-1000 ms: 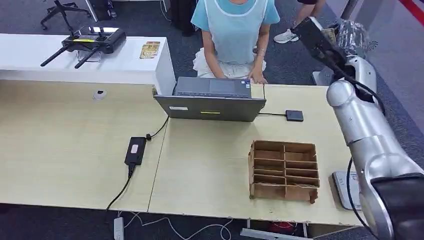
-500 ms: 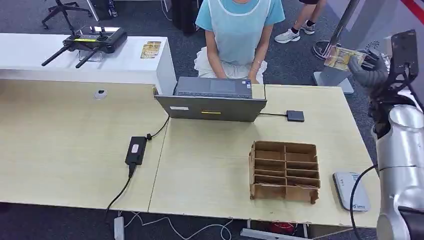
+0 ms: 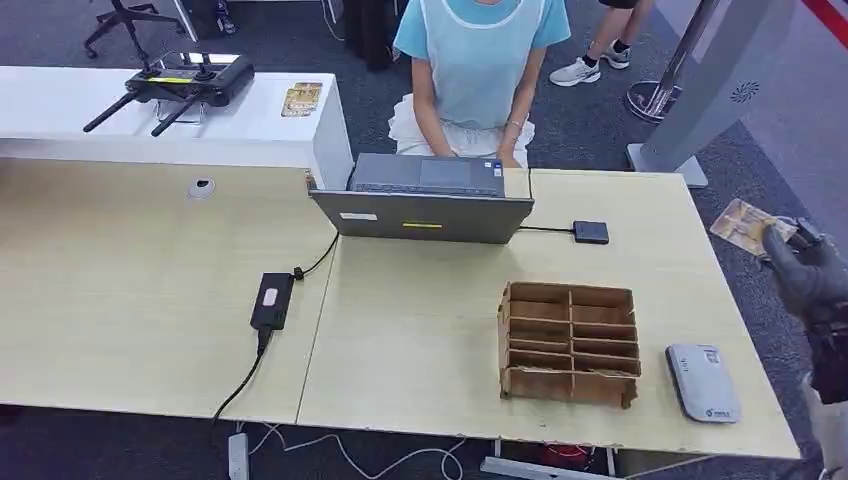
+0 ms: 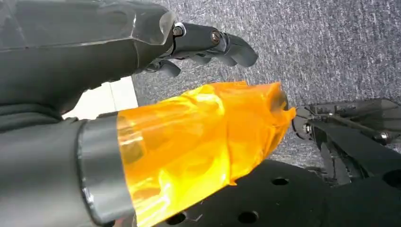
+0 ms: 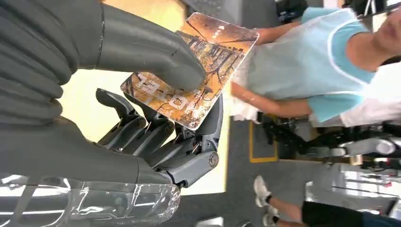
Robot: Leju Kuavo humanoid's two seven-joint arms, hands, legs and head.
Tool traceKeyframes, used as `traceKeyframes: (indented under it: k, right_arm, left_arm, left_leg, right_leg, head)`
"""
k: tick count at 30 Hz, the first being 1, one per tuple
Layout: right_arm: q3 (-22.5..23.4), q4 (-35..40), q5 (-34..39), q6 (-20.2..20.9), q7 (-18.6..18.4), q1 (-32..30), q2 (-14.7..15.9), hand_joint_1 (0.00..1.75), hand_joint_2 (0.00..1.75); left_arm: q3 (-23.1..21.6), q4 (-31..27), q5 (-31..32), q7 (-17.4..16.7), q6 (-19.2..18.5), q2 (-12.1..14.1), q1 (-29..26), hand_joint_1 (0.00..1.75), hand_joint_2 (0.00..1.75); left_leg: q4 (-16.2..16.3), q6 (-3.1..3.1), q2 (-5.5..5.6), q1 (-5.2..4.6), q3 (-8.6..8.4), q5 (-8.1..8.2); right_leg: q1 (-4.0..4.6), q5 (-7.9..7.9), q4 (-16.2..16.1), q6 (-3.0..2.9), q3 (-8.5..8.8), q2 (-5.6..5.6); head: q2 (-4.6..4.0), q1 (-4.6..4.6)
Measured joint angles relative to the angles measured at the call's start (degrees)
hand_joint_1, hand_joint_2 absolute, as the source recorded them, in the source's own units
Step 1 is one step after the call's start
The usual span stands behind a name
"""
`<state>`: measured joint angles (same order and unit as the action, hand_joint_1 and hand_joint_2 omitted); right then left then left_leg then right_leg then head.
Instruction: Pass the card to the sensor for recognition and then transmit it.
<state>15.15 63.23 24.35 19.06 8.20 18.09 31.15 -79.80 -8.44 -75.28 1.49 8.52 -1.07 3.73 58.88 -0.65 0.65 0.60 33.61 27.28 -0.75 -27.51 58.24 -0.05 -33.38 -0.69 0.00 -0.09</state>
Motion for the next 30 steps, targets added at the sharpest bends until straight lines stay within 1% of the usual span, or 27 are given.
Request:
traceKeyframes:
  k: [5, 17, 21, 25, 28, 30]
  right_arm:
    - [2.14, 0.81, 0.48, 0.28, -0.04, -3.67, 1.0, 1.75, 1.75]
    - [3.25, 1.55, 0.48, 0.24, -0.44, -5.4, 1.7, 1.75, 1.75]
    - [3.76, 1.79, 0.81, 0.2, -0.57, -7.51, 1.9, 1.75, 1.75]
    - [4.39, 2.03, 0.76, 1.33, -1.09, -10.33, 2.08, 1.75, 1.75]
    - [4.54, 2.01, 0.79, 2.69, -2.12, -12.19, 2.73, 1.75, 1.75]
    - [4.59, 1.9, 0.76, 2.88, -3.0, -13.01, 3.06, 1.75, 1.75]
  left_arm:
    - [0.46, 0.0, -0.04, 0.04, 0.02, 0.04, -0.13, 0.0, 0.0]
    - [0.72, 0.0, -0.2, 0.07, 0.04, 0.04, -0.15, 0.0, 0.0]
    - [0.74, 0.0, -0.26, 0.35, 0.2, 0.07, -0.2, 0.0, 0.0]
    - [0.76, 0.0, -0.37, 0.68, 0.39, 0.13, -0.28, 0.0, 0.0]
    - [0.79, 0.0, -0.46, 0.68, 0.39, 0.33, -0.35, 0.0, 0.0]
    - [0.81, 0.0, -0.72, 0.68, 0.39, 0.35, -0.43, 0.0, 0.0]
  left_leg:
    - [-0.01, 0.0, -0.15, 0.0, -0.03, 0.0]
    - [-0.01, 0.0, -0.15, 0.0, -0.06, -0.01]
    - [-0.01, 0.0, -0.12, 0.0, -0.04, 0.0]
    - [-0.01, 0.03, -0.13, 0.0, -0.03, 0.03]
    - [-0.01, 0.03, -0.14, 0.0, -0.03, 0.03]
    - [-0.01, 0.03, -0.15, 0.0, -0.05, 0.02]
  right_leg:
    - [0.0, 0.0, 0.01, 0.0, -0.04, 0.12]
    - [-0.01, 0.01, 0.01, 0.0, -0.04, 0.15]
    - [0.0, 0.0, 0.01, 0.0, -0.03, 0.06]
    - [-0.01, -0.01, 0.01, -0.01, -0.04, 0.09]
    - [-0.01, -0.02, 0.01, -0.01, -0.04, 0.11]
    - [0.0, -0.02, 0.01, -0.01, -0.05, 0.11]
  head:
    - [0.0, 0.0]
    - [0.0, -0.02]
    - [0.02, -0.02]
    - [0.0, -0.02]
    - [0.0, -0.02]
    - [0.02, -0.02]
